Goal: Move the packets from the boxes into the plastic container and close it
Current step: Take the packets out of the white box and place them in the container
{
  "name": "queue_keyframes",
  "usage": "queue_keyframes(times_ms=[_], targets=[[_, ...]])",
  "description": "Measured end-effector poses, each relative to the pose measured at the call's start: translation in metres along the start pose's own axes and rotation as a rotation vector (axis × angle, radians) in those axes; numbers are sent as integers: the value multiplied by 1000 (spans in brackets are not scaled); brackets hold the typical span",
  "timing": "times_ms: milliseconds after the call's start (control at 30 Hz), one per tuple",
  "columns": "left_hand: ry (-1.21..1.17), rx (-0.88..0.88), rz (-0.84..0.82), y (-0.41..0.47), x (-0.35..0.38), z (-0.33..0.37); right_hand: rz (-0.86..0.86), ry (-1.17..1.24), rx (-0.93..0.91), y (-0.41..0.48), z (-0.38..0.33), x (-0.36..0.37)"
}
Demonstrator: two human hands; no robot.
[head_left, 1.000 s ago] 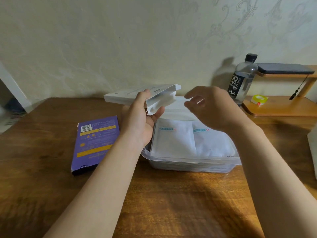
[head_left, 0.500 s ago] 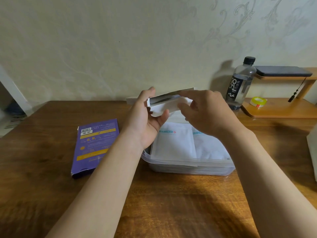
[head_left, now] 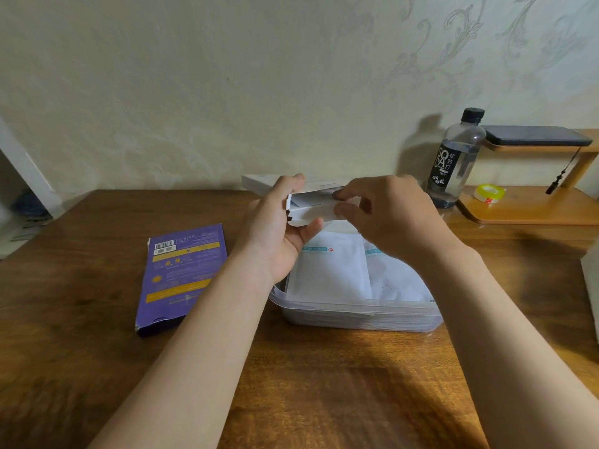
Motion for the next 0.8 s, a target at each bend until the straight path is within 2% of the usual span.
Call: queue_keyframes(times_ms=[100, 233, 367, 467, 567, 700, 800], targets=[[-8, 5, 23, -1, -1, 0, 121, 43, -140, 0, 3, -2], [-48, -2, 63, 3, -4, 0, 198, 299, -228, -1, 3, -6], [-71, 1, 72, 7, -5, 1, 439, 514, -270, 3, 5, -14], [-69, 5, 73, 8, -6, 0, 638, 640, -208, 6, 11, -24], [-74, 19, 63, 5, -4, 0, 735, 657, -137, 5, 19, -35], [-86, 28, 70, 6, -5, -1, 780, 691, -11, 7, 31, -44], [-91, 37, 118, 9, -6, -4, 672, 669, 109, 8, 42, -46]])
Point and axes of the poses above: each hand's wrist, its own y-axis towards the middle knuckle, its own x-axis out of the palm, z = x × y, the point moved 1 cm from there along y, towards the middle knuckle, and after that the axes turned 14 degrees about y, right-handed, at the moved point
